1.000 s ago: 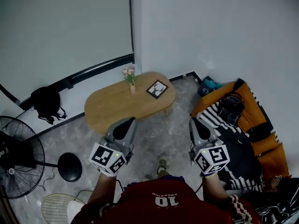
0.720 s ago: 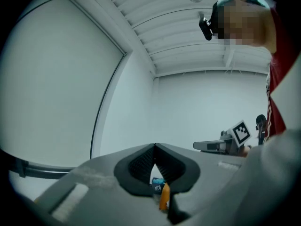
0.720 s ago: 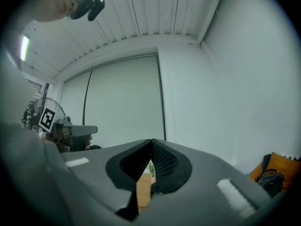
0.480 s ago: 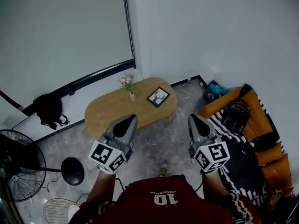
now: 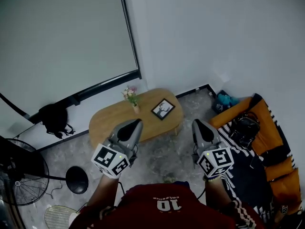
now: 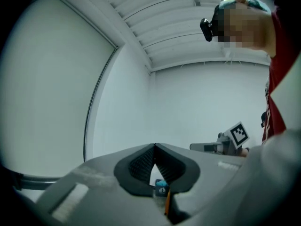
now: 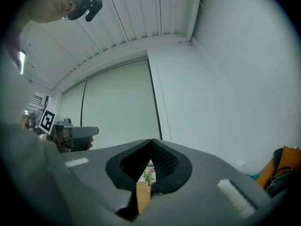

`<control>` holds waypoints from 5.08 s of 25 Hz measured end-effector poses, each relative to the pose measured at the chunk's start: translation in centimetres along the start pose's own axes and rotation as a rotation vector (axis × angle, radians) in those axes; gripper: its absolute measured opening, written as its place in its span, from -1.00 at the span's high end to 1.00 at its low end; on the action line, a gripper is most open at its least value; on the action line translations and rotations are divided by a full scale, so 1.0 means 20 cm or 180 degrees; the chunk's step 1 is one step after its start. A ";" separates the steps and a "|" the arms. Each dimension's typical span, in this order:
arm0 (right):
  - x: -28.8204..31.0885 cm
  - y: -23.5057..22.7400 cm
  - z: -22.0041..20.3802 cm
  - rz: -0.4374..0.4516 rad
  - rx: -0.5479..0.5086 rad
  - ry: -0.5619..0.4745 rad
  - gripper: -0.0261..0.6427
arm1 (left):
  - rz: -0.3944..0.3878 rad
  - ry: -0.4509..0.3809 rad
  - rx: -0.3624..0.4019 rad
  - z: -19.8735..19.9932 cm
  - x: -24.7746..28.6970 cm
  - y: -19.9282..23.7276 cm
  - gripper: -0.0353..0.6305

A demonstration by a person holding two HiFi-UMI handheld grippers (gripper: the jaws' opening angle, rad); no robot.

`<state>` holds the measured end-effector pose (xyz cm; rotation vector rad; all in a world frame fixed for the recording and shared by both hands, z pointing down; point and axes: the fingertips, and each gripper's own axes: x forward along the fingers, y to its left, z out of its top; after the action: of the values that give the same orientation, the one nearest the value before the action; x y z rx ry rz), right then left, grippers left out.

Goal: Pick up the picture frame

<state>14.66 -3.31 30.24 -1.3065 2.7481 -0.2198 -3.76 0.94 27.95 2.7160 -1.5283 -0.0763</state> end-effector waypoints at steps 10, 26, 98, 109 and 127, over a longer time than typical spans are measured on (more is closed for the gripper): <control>0.04 -0.16 -0.01 0.0054 0.0073 -0.0004 0.92 | 0.0121 0.0048 0.0189 -0.02 0.16 -0.03 0.88; 0.41 -0.29 -0.10 0.0067 0.0001 0.0223 0.92 | 0.0245 0.0055 0.0153 -0.14 0.46 0.33 0.88; 1.43 -0.96 -1.66 -0.0452 0.0062 0.1336 0.92 | -0.0336 0.2898 0.0804 -3.68 1.67 1.76 0.53; 1.37 -1.02 -1.71 -0.0562 0.0210 0.1436 0.92 | -0.0423 0.3318 0.0327 -3.84 1.67 1.75 0.67; 1.30 -0.89 -1.44 -0.0511 0.0349 0.1485 0.92 | -0.0050 0.3076 -0.0342 -3.39 1.60 1.74 0.68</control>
<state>7.66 -31.95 61.07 -1.6202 2.9302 -0.7667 -13.12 -44.59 96.22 2.1007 -1.1241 0.9572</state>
